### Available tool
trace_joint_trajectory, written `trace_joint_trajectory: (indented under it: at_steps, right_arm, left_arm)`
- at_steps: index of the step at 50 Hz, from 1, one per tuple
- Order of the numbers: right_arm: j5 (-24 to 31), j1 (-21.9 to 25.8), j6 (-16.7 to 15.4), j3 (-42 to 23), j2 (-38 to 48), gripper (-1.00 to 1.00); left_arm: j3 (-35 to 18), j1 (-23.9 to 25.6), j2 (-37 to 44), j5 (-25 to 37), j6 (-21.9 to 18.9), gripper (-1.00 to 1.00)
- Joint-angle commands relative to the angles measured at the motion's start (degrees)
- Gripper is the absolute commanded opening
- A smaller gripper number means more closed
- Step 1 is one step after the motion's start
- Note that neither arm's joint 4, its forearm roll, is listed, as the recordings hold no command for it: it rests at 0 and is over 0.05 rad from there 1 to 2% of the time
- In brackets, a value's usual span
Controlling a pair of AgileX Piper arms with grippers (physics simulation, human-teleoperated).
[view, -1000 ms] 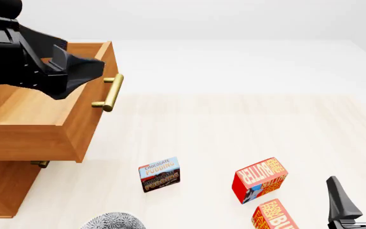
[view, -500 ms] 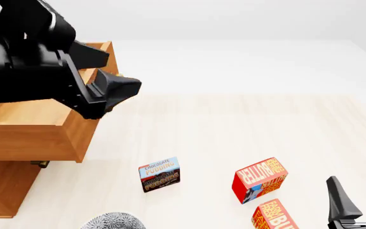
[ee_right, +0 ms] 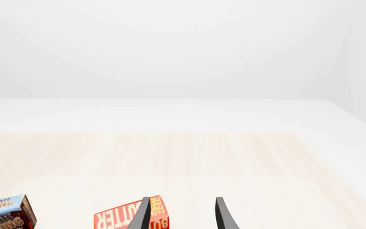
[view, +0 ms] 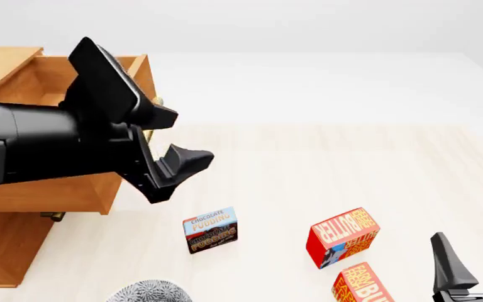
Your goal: Put the chocolate pudding in the top drawer of the cabinet and close it.
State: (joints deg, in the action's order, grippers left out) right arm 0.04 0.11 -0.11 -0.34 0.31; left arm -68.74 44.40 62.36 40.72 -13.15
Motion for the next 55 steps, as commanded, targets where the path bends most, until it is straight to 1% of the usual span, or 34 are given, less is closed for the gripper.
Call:
trace_joint_trajectory:
  at_steps: [1, 3, 4, 6, 8, 12, 14, 15, 23, 25, 26, 28, 29, 31, 34, 37, 44, 47, 49, 53, 54, 55]
  right_arm:
    - [0.0, 0.0, 0.0, 0.0, 0.0, 1.0]
    - [0.0, 0.0, 0.0, 0.0, 0.0, 1.0]
    - [0.0, 0.0, 0.0, 0.0, 0.0, 1.0]
    - [0.0, 0.0, 0.0, 0.0, 0.0, 1.0]
    - [0.0, 0.0, 0.0, 0.0, 0.0, 1.0]
    - [0.0, 0.0, 0.0, 0.0, 0.0, 1.0]
    - [0.0, 0.0, 0.0, 0.0, 0.0, 1.0]
    - [0.0, 0.0, 0.0, 0.0, 0.0, 1.0]
    - [0.0, 0.0, 0.0, 0.0, 0.0, 1.0]
    - [0.0, 0.0, 0.0, 0.0, 0.0, 1.0]
    - [0.0, 0.0, 0.0, 0.0, 0.0, 1.0]
    - [0.0, 0.0, 0.0, 0.0, 0.0, 1.0]
    - [0.0, 0.0, 0.0, 0.0, 0.0, 1.0]
    - [0.0, 0.0, 0.0, 0.0, 0.0, 1.0]
    - [0.0, 0.0, 0.0, 0.0, 0.0, 1.0]
    - [0.0, 0.0, 0.0, 0.0, 0.0, 1.0]
    - [0.0, 0.0, 0.0, 0.0, 0.0, 1.0]
    - [0.0, 0.0, 0.0, 0.0, 0.0, 1.0]
    - [0.0, 0.0, 0.0, 0.0, 0.0, 1.0]
    - [0.0, 0.0, 0.0, 0.0, 0.0, 1.0]
    - [0.0, 0.0, 0.0, 0.0, 0.0, 1.0]
    - [0.0, 0.0, 0.0, 0.0, 0.0, 1.0]
  left_arm:
    - [5.1, 1.2, 0.9, -3.6, -0.9, 1.0]
    - [4.8, 2.5, 1.8, -3.6, 0.9, 1.0]
    - [5.3, 1.9, 1.6, -4.0, 0.1, 1.0]
    - [5.3, 3.4, 2.2, -4.1, 1.1, 1.0]
    - [6.2, 3.0, 2.1, -4.7, 0.5, 1.0]
    - [6.4, 3.4, 2.8, -5.2, 2.0, 1.0]
    - [7.3, 3.1, 2.7, -5.9, 1.3, 1.0]
    - [7.6, 3.9, 3.0, -6.1, 1.9, 1.0]
    - [10.2, 3.2, 4.0, -8.5, 2.2, 1.0]
    - [10.2, 3.5, 4.2, -8.7, 2.9, 1.0]
    - [10.0, 4.2, 4.8, -8.5, 4.3, 1.0]
    - [11.1, 3.3, 4.7, -9.5, 2.8, 1.0]
    - [10.7, 3.8, 5.0, -9.3, 3.8, 1.0]
    - [11.1, 3.2, 5.1, -9.7, 3.3, 1.0]
    - [11.5, 3.3, 5.4, -10.2, 3.5, 1.0]
    - [12.9, 2.8, 6.0, -11.4, 2.7, 1.0]
    - [13.5, 1.0, 6.4, -12.0, 1.6, 1.0]
    - [13.5, 1.0, 7.8, -11.9, 3.0, 1.0]
    - [14.4, 0.6, 7.5, -12.6, 1.2, 1.0]
    - [14.8, -0.3, 7.7, -12.9, 0.5, 1.0]
    - [15.6, -1.6, 7.6, -13.5, -0.9, 1.0]
    - [15.6, -1.6, 7.6, -13.5, -0.9, 1.0]
